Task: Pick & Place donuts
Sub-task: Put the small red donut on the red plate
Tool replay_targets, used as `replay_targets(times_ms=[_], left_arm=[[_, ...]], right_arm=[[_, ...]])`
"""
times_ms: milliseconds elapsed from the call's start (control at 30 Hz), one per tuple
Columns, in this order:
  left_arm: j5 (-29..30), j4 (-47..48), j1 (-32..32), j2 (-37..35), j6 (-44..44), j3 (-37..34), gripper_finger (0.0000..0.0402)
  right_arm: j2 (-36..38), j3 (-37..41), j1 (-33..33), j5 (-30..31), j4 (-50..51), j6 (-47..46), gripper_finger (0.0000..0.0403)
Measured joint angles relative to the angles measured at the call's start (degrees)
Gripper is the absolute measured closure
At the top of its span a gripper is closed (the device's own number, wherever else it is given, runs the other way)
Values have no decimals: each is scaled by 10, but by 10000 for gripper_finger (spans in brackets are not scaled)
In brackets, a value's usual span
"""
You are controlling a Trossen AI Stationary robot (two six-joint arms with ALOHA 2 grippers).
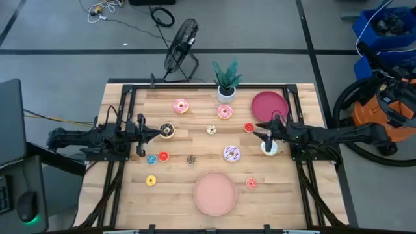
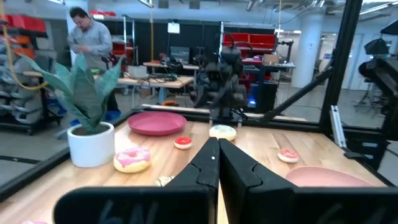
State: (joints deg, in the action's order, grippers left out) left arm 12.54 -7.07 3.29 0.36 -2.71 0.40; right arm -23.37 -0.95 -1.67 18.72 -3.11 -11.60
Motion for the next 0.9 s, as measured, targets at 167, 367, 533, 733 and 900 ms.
replay_targets(times_ms=[167,367,533,733,900], left_arm=[[6,-14,0,0,4,0,390],[6,-13,0,0,4,0,390],[6,-13,0,0,-8,0,390],[6,-13,0,0,-11,0,390],[14,-13,0,0,-11,0,390]], right_arm=[[-54,0,0,44,-6,18,76],[-118,0,-7,67,-40,20,46],[-188,0,-30,37,-96,34,56],[-281,-26,-73,19,-129,59,58],[-366,-72,-105,-26,-137,80,58]])
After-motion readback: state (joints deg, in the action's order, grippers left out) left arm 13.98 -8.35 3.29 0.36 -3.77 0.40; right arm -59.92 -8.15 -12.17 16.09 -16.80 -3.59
